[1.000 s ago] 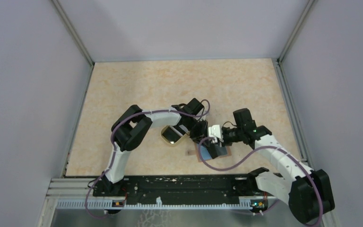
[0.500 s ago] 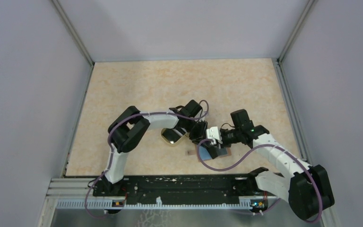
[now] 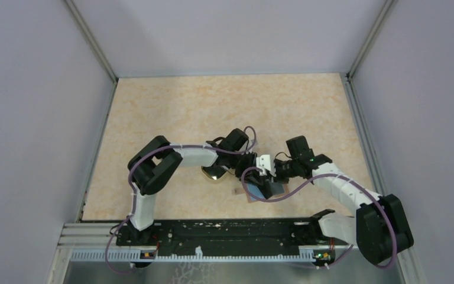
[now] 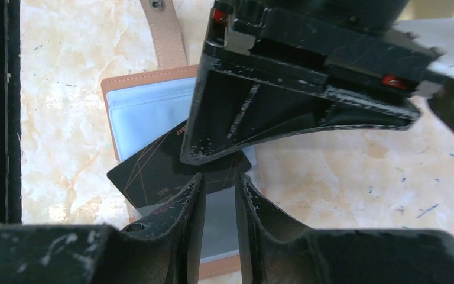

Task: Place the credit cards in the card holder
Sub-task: Insert the credit card into the card holder.

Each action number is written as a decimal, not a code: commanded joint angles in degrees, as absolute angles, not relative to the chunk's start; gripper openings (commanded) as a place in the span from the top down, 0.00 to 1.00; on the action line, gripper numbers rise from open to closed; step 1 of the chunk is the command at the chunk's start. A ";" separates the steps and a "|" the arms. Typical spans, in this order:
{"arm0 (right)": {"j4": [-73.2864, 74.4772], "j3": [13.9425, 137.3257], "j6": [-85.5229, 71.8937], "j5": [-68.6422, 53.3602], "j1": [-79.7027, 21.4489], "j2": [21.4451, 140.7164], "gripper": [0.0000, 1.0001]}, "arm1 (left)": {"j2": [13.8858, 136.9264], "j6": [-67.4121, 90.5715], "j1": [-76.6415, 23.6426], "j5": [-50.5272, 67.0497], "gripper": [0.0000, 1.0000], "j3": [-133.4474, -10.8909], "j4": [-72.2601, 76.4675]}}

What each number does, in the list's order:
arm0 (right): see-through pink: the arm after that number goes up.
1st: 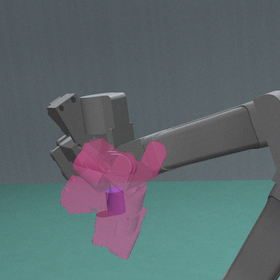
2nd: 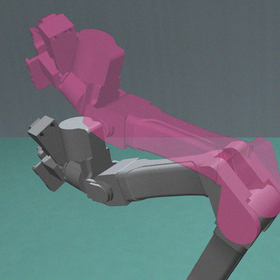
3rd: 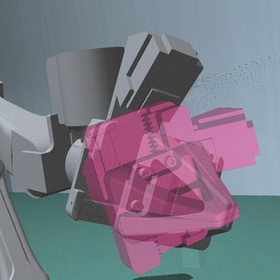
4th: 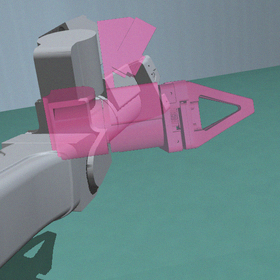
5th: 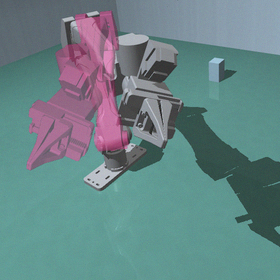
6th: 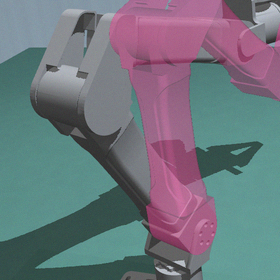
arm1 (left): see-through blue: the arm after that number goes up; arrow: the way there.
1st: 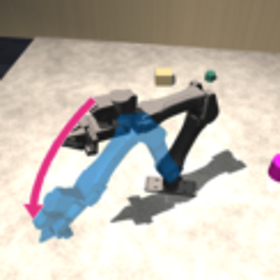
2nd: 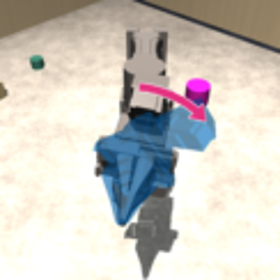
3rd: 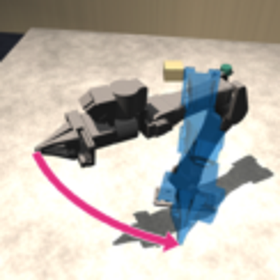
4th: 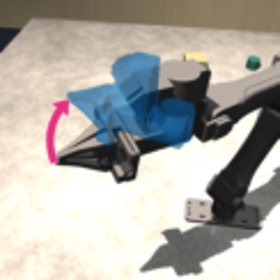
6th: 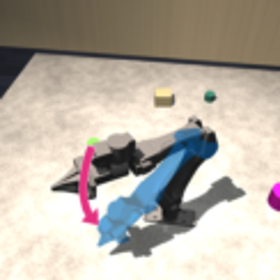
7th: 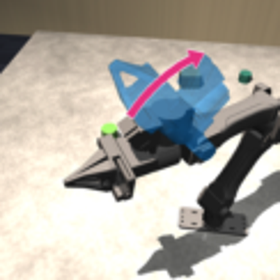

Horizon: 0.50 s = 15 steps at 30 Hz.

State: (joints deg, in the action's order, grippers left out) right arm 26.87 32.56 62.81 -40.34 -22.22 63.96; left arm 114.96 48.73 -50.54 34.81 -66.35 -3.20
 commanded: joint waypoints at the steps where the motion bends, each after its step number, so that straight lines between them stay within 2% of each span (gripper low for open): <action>1: 26.79 33.92 62.60 -40.92 -21.88 66.07 0.75 | 113.18 51.13 -50.80 34.53 0.64 -65.52 1.45; 15: 28.11 34.92 61.74 -38.56 -21.89 69.96 0.77 | 106.65 60.81 -50.80 30.09 0.69 -54.26 16.75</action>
State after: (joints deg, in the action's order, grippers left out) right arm 27.90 32.67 62.33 -38.28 -22.22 69.97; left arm 110.41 57.19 -50.54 32.88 -56.66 10.26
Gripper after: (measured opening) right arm 0.230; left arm 0.309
